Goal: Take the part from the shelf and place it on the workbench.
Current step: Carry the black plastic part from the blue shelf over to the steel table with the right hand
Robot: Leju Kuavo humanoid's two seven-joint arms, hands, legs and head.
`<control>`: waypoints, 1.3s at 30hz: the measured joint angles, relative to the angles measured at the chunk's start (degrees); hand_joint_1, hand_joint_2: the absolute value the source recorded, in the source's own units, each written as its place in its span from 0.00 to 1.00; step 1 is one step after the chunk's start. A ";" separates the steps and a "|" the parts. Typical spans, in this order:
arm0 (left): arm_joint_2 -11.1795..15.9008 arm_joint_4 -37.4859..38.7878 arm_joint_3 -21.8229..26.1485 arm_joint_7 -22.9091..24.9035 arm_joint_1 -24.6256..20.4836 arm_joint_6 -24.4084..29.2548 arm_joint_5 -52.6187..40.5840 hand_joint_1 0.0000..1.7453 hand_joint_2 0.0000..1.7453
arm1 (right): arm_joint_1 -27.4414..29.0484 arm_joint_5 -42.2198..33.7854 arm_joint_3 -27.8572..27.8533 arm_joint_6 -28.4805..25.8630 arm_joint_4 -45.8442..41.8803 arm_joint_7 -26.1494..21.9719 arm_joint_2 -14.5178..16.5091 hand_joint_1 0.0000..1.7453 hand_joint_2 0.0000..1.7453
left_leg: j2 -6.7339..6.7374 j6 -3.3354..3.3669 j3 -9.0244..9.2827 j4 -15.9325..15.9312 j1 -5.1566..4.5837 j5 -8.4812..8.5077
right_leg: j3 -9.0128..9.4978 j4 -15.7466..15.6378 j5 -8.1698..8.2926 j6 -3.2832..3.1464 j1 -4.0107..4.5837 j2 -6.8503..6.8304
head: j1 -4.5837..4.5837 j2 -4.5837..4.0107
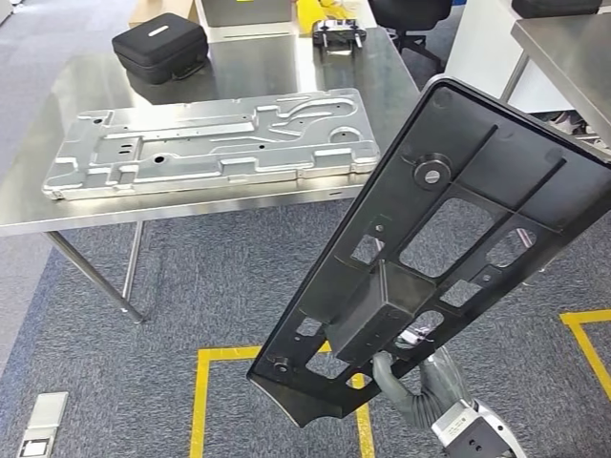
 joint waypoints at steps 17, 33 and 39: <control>-0.37 0.01 0.10 0.09 0.01 -0.04 -0.55 0.00 1.00 | 0.07 0.46 -3.85 -1.32 -1.91 -0.06 -0.71 1.00 1.00 | -0.03 1.58 10.26 -11.76 0.06 -0.74 | -5.15 2.29 3.92 3.70 -0.05 -0.27 | 0.12 -0.01; -0.32 0.02 0.76 -0.03 -0.07 -0.07 -0.55 0.00 1.00 | -0.75 0.30 -5.29 -1.08 -2.45 -0.11 -0.56 1.00 1.00 | -0.03 1.15 1.02 -6.35 -0.86 3.73 | 1.68 -0.71 -1.13 0.41 -0.16 -0.02 | -0.01 0.01; -0.14 0.01 1.51 -0.27 -0.02 -0.03 -0.68 0.00 1.00 | -1.70 0.23 -5.98 -0.46 -2.38 -0.20 -0.34 1.00 1.00 | -0.13 2.51 4.30 -10.82 -0.77 3.31 | 1.41 2.54 -1.53 2.41 -0.32 -0.06 | 0.13 0.01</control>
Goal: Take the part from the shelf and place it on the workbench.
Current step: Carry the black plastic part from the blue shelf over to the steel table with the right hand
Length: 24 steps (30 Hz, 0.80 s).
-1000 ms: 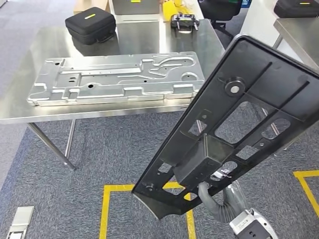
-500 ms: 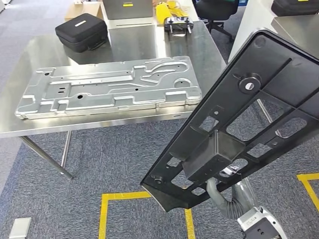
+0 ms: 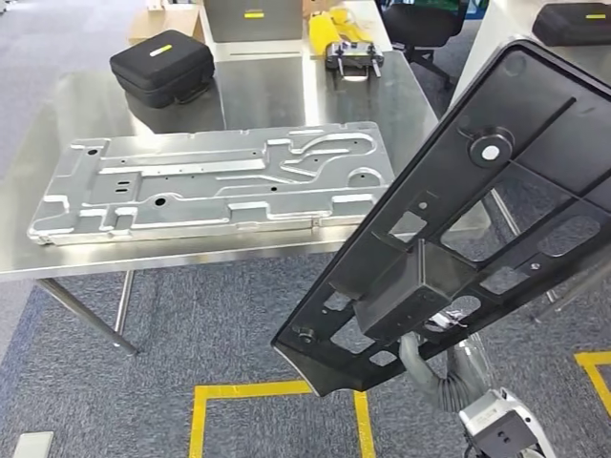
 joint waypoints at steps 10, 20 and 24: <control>0.01 0.00 0.17 -0.09 -0.23 -0.04 -0.43 0.00 1.00 | -0.75 0.00 -0.67 0.36 1.05 0.01 0.18 1.00 1.00 | -0.02 -1.56 5.57 -0.46 0.75 -4.65 | -7.14 -1.65 6.06 0.49 0.30 -0.28 | 0.12 0.01; 0.08 0.00 0.27 -0.39 -0.35 -0.09 -0.80 0.00 1.00 | -1.25 0.18 -0.74 0.80 1.18 0.06 0.53 1.00 1.00 | 0.09 -3.65 -4.52 15.32 0.96 -9.57 | -3.11 -2.90 2.91 -2.37 -0.04 -0.17 | -0.05 0.00; 0.14 0.00 0.34 -0.46 -0.14 -0.13 -0.81 0.00 1.00 | -1.65 0.45 -0.73 0.80 1.19 0.18 0.76 1.00 1.00 | 0.08 -2.39 -3.46 5.23 0.44 -1.57 | -0.26 -3.03 0.83 -1.80 -0.03 -0.08 | -0.02 0.00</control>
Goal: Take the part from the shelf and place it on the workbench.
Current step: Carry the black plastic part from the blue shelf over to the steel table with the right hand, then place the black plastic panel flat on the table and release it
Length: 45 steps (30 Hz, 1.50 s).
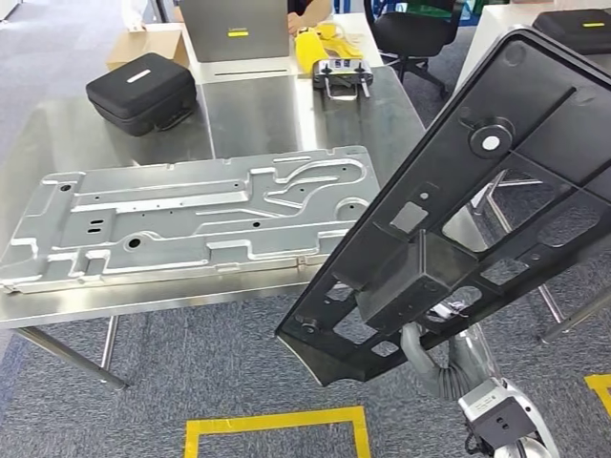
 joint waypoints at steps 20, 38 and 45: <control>-0.13 0.00 1.08 -0.57 -0.39 -0.28 -0.34 0.00 1.00 | -4.38 2.44 -1.60 -1.57 -0.61 1.94 0.16 1.00 1.00 | -0.14 0.43 7.93 -3.42 -0.11 -2.68 | -5.47 0.70 4.22 -0.06 0.66 -0.10 | 0.44 0.01; -0.29 0.00 1.12 -0.47 -1.16 -1.51 -5.21 0.00 1.00 | -30.65 32.81 -7.49 -7.14 4.77 20.10 0.77 1.00 1.00 | 0.02 -0.58 2.11 -3.80 0.49 1.72 | -2.32 -0.68 2.45 0.04 -0.06 0.04 | 0.30 0.00; -0.31 0.00 0.78 -0.11 -1.98 -2.28 -8.26 0.00 1.00 | -41.77 55.48 -5.06 -6.97 15.98 28.11 3.61 1.00 1.00 | 0.03 -0.23 2.18 -3.78 0.44 1.58 | -1.99 -1.34 2.66 1.33 -0.07 0.03 | 0.30 -0.01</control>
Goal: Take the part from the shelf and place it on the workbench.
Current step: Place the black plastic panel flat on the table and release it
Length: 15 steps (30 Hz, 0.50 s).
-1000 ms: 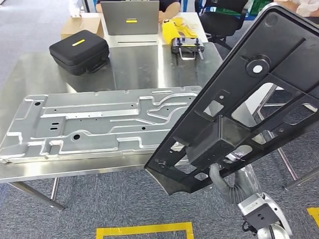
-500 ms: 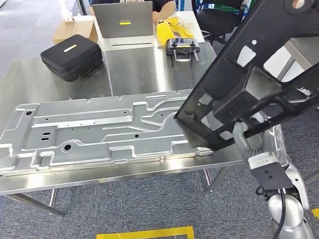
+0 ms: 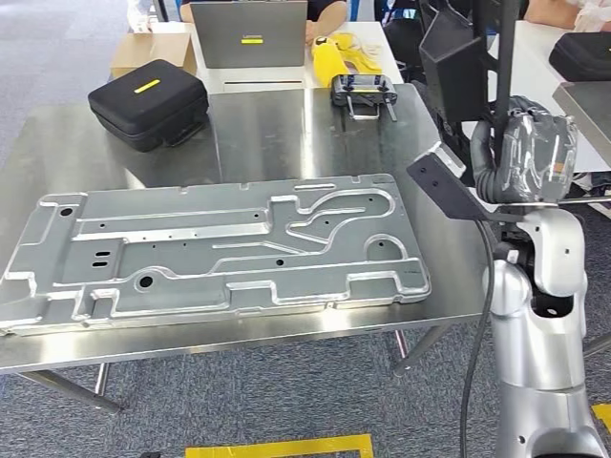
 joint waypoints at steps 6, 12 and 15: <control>0.00 0.00 -0.28 1.16 -1.03 -0.49 -2.02 0.00 1.00 | -6.26 9.01 3.87 0.18 12.23 1.38 3.96 1.00 1.00 | 0.00 -0.01 0.14 -0.08 0.11 0.02 | 0.00 0.00 0.00 0.17 0.13 0.02 | 0.00 0.00; -0.10 0.00 -0.31 1.87 -1.77 -0.41 -3.11 0.00 1.00 | -9.83 10.72 8.51 0.07 24.14 -0.26 8.13 1.00 1.00 | 0.00 -0.06 0.25 -0.28 0.31 0.07 | 0.00 0.02 -0.02 0.14 0.33 0.01 | -0.01 0.01; -0.25 0.00 -0.29 2.14 -2.13 -0.31 -3.68 0.00 1.00 | -11.04 11.43 10.88 -0.58 30.26 -1.10 10.00 1.00 1.00 | 0.00 -0.07 0.26 -0.34 0.35 0.07 | -0.01 0.03 -0.05 0.11 0.38 0.01 | -0.01 0.01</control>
